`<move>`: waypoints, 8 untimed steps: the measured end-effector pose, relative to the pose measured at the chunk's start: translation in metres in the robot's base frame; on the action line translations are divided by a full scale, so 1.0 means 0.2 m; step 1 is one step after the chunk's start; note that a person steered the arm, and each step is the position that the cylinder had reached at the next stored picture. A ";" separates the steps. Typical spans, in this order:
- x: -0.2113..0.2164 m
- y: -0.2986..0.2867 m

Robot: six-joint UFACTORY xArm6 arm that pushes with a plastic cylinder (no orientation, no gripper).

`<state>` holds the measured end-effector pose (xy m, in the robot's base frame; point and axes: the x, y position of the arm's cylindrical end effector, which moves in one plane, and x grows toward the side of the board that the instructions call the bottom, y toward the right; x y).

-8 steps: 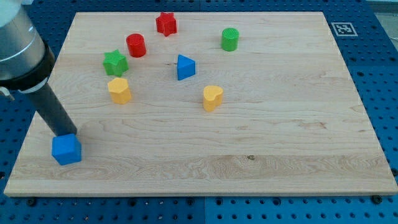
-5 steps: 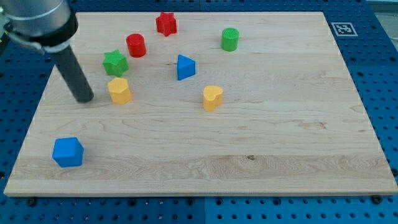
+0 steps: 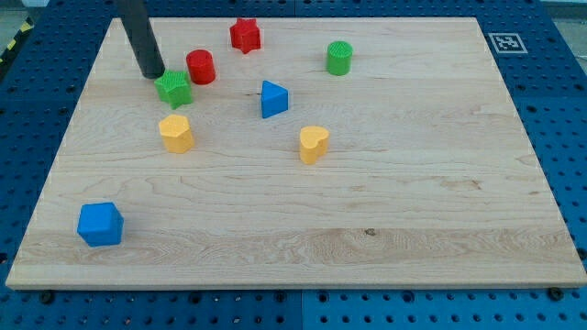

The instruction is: Slide the green star closer to the yellow hexagon

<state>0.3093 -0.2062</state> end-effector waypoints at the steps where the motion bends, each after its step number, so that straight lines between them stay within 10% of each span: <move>1: -0.03 0.05; 8: 0.40 0.23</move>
